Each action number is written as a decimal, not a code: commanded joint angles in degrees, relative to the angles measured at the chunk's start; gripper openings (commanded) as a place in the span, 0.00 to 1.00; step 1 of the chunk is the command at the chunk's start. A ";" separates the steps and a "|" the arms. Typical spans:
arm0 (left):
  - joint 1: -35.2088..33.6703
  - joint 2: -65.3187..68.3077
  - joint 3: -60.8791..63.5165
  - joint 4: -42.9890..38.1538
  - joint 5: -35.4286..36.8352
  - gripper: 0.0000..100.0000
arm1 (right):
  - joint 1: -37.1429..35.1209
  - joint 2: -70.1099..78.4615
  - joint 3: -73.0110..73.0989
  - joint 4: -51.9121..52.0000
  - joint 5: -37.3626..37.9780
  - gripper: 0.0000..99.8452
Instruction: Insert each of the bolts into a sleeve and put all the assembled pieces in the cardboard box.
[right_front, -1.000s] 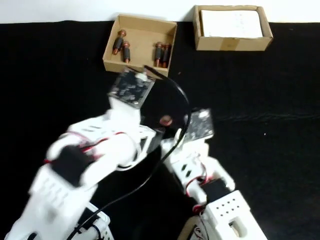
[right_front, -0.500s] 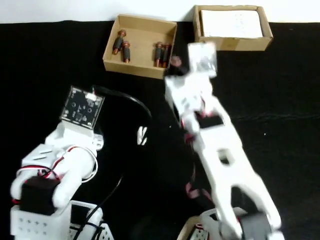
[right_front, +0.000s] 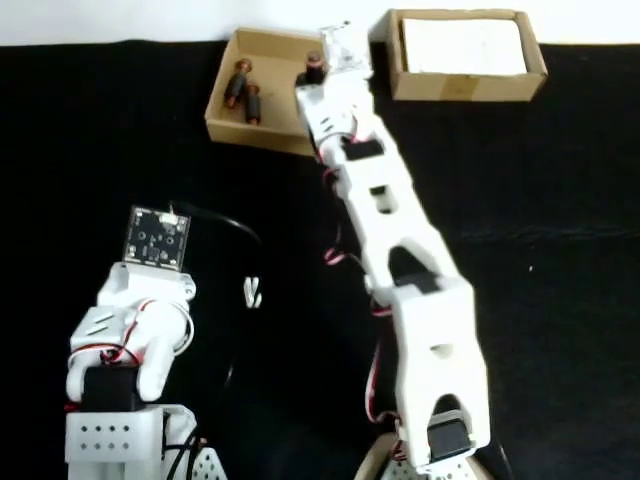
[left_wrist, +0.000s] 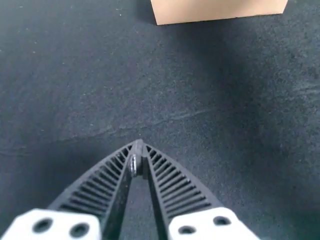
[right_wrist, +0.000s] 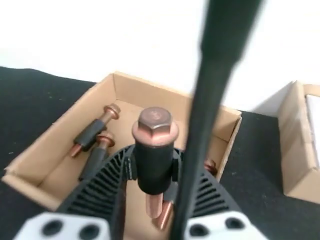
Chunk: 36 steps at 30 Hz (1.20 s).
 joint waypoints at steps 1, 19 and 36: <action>-0.48 -0.40 1.36 -2.29 0.09 0.01 | 0.75 5.67 -17.98 4.97 -0.09 0.01; -0.22 -0.40 4.09 -5.10 4.57 0.01 | -3.82 17.10 -39.69 20.88 -0.18 0.25; 1.36 -0.84 17.27 -17.93 3.08 0.01 | -2.24 6.37 -65.98 80.13 -0.18 0.02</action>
